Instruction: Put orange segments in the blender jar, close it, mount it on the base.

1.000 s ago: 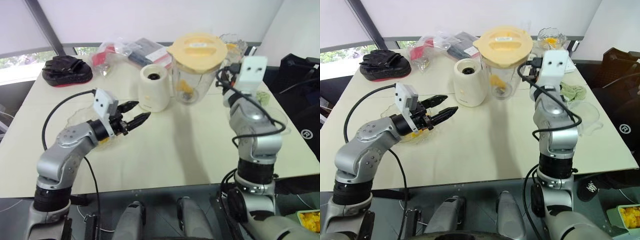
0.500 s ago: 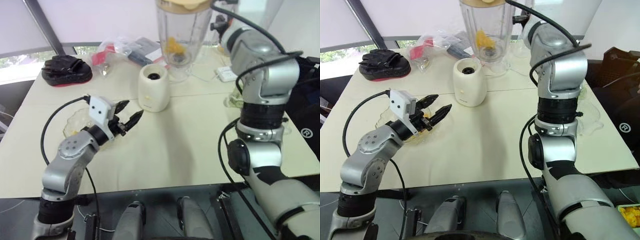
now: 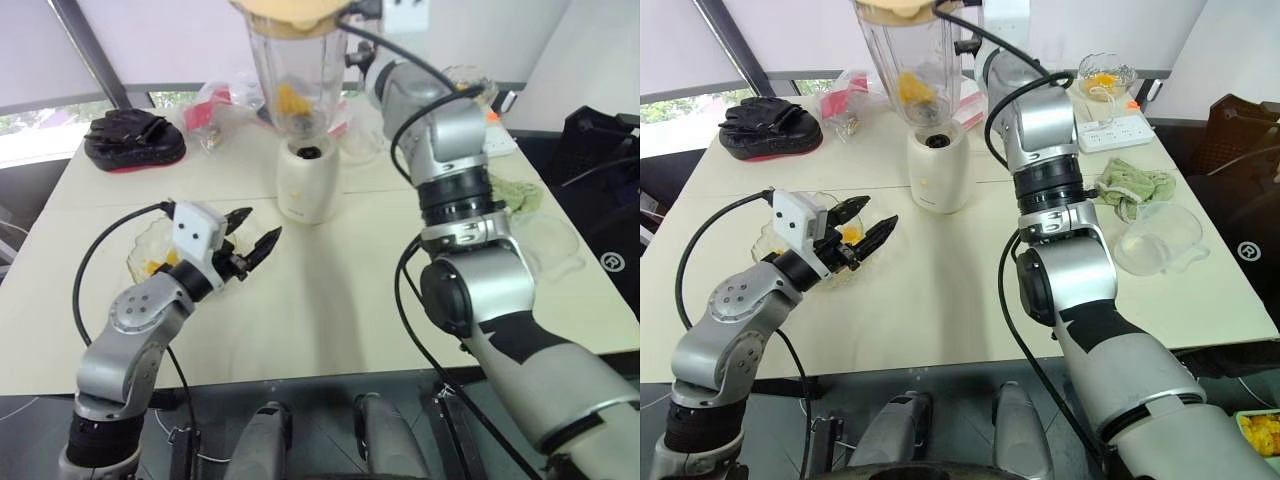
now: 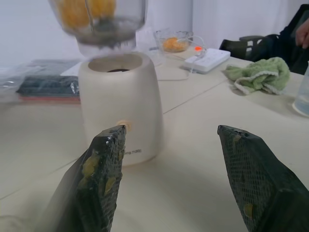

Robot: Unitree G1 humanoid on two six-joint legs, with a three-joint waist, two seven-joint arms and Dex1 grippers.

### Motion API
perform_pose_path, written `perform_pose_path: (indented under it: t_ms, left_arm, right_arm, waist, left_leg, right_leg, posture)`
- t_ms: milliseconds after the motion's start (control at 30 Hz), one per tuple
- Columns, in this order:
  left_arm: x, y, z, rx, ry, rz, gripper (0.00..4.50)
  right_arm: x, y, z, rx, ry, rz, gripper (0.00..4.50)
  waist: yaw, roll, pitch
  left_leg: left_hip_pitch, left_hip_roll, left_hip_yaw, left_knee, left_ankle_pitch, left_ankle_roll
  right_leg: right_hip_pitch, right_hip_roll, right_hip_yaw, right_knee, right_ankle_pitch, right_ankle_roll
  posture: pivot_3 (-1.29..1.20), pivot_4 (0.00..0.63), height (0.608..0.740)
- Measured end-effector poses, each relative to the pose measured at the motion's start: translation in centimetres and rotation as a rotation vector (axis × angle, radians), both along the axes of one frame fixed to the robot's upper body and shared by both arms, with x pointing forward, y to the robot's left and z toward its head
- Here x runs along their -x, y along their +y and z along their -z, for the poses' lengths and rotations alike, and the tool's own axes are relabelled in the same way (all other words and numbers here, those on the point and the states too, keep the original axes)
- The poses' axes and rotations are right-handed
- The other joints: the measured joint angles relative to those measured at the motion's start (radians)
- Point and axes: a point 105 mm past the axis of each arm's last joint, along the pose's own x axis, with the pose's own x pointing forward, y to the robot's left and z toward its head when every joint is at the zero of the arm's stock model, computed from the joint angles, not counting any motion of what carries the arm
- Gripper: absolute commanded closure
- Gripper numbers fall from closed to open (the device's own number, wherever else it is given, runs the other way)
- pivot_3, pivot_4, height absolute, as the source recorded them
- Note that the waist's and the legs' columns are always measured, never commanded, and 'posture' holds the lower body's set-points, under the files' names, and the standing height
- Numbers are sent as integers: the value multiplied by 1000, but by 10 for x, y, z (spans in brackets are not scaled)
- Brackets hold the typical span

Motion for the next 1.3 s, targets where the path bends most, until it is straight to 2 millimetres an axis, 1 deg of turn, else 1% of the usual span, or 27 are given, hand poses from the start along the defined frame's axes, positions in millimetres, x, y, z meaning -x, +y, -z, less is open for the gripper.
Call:
perform_pose_path:
  t_ms: [33,333,467,633,800,867,967,1100,1300]
  left_arm:
    - [1,0,-1,-2,-2,-3,1338]
    - [10,4,5,-36,25,-22,1338]
    - [11,5,4,-40,22,-24,1338]
    - [11,5,4,-45,29,-23,1338]
    - [10,4,1,-46,16,-17,1338]
    - [9,3,-1,-46,9,-14,1338]
    - [8,4,0,-46,15,-16,1338]
    - [7,3,-2,-46,10,-14,1338]
    - [5,4,0,-47,16,-17,1338]
  right_arm:
    - [-3,-1,5,1,5,9,3716]
    - [-10,-4,8,1,-34,27,3716]
    - [-10,-5,8,1,-26,33,3716]
    - [-5,-6,7,-3,-3,33,3716]
    - [4,-10,8,-12,14,37,3716]
    - [7,-11,13,-12,35,40,3716]
    - [9,-13,26,-13,75,50,3716]
    - [13,-11,26,-11,67,57,3716]
    - [14,-10,29,-4,59,60,3716]
  waist:
    - [0,0,0]
    - [-3,0,0]
    - [-2,0,0]
    - [-1,0,0]
    - [2,0,0]
    - [2,0,0]
    - [1,0,0]
    - [0,0,0]
    - [1,0,0]
  left_leg:
    - [0,0,0,0,0,0]
    - [1,0,0,0,0,0]
    - [1,0,0,0,0,0]
    - [1,0,0,0,0,0]
    - [0,0,-1,0,0,0]
    - [0,0,-1,0,0,0]
    - [1,0,-1,0,0,0]
    - [1,0,-1,-1,0,0]
    - [0,0,0,-1,0,0]
  right_leg:
    - [0,0,0,0,0,0]
    - [0,0,0,0,0,0]
    - [1,0,0,1,0,-1]
    - [1,0,0,0,0,-1]
    - [1,0,0,0,0,-1]
    - [1,0,0,0,0,-1]
    - [0,0,0,0,0,-1]
    - [0,0,0,0,0,-1]
    - [0,0,0,0,0,-1]
  posture:
    - [0,150,740]
    - [0,150,740]
    - [0,150,740]
    - [0,150,740]
    - [0,150,740]
    - [0,150,740]
    - [0,150,740]
    - [0,150,740]
    - [0,150,740]
